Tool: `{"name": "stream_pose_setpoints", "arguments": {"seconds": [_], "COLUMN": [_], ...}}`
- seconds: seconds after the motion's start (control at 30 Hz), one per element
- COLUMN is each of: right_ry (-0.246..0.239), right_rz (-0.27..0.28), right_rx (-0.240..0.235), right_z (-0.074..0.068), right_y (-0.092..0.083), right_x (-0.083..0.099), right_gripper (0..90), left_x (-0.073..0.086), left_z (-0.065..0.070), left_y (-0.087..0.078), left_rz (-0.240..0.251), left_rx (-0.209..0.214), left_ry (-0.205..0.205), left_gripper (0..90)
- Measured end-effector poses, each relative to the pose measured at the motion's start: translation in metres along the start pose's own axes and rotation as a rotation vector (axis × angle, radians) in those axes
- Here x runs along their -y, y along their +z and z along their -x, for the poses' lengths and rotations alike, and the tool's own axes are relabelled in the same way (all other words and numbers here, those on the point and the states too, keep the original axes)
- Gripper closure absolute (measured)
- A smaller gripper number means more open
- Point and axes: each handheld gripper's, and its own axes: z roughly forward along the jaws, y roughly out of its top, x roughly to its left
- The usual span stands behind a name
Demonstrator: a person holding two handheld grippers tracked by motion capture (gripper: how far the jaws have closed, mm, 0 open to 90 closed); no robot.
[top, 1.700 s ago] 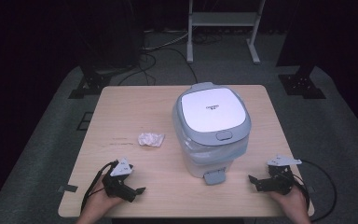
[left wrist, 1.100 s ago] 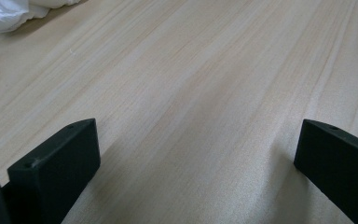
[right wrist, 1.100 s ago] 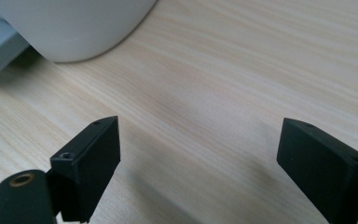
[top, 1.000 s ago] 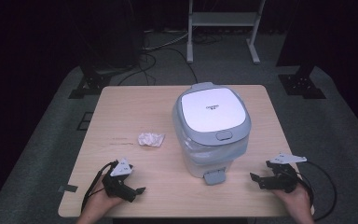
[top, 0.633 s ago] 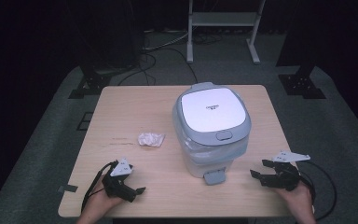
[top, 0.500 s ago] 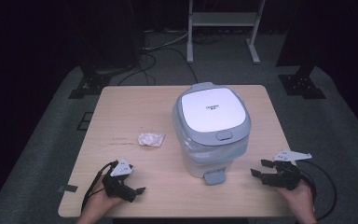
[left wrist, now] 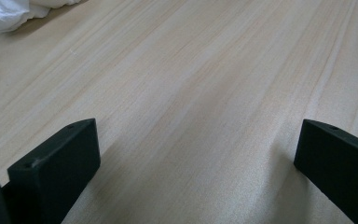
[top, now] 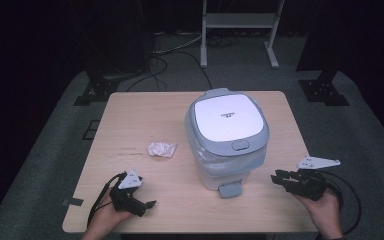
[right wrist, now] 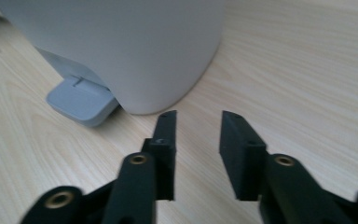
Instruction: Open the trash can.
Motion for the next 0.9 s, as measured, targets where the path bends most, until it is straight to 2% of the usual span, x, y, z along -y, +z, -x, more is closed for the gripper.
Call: {"name": "stream_pose_setpoints", "arguments": {"seconds": [0.03, 0.07, 0.1, 0.23, 0.53, 0.9], "right_ry": [-0.005, -0.005, -0.01, -0.028, -0.042, -0.08], "right_rz": [0.003, 0.003, 0.008, 0.021, 0.044, 0.078], "right_rx": [-0.006, -0.006, -0.013, -0.025, -0.037, -0.062], "right_z": [-0.001, -0.001, -0.003, -0.006, -0.011, -0.015], "right_y": [-0.002, -0.002, -0.004, -0.009, -0.022, -0.034], "right_x": [-0.004, -0.004, -0.008, -0.014, -0.029, -0.049], "right_gripper": [74.6, 74.6, 79.9, 89.6, 89.9, 89.9], "left_x": [0.0, 0.0, 0.0, 0.0, 0.0, 0.0], "left_z": [0.0, 0.0, 0.0, 0.0, 0.0, 0.0], "left_y": [0.0, 0.0, 0.0, 0.0, 0.0, 0.0], "left_rz": [0.0, 0.0, 0.0, 0.0, -0.002, -0.002], "left_rx": [0.0, 0.0, 0.0, 0.0, 0.0, 0.0], "left_ry": [0.0, 0.0, 0.0, 0.0, 0.001, 0.001], "left_gripper": [0.0, 0.0, 0.0, 0.0, 0.0, 0.0]}}
